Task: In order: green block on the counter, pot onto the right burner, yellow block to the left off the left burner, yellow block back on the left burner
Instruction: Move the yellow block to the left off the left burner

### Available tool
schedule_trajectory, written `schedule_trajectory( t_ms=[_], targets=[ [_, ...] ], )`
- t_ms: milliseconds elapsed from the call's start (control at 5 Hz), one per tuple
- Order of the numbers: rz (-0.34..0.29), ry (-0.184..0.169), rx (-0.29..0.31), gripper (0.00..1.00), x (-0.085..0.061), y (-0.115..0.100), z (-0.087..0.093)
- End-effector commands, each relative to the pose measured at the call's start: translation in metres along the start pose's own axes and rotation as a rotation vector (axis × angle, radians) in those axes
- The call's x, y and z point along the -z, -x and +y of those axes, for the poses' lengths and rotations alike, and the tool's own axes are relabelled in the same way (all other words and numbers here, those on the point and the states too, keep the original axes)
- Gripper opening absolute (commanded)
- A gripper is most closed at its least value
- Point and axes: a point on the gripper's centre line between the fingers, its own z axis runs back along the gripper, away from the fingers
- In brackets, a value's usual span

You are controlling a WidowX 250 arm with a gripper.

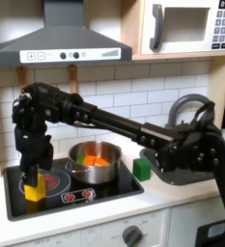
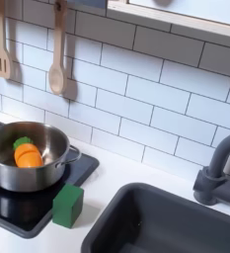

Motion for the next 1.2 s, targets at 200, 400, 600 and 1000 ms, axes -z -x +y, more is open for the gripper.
schedule_trajectory(
  t_ms=[200, 400, 600, 1000],
  targets=[
    [0.018, -0.044, -0.008, 1.00, 0.018, -0.006, 0.003],
    [0.014, -0.050, -0.011, 1.00, 0.017, -0.005, 0.004],
    [0.006, -0.053, -0.015, 1.00, 0.018, -0.006, 0.004],
    [0.007, -0.054, 0.004, 1.00, 0.022, -0.003, -0.006]
  ],
)
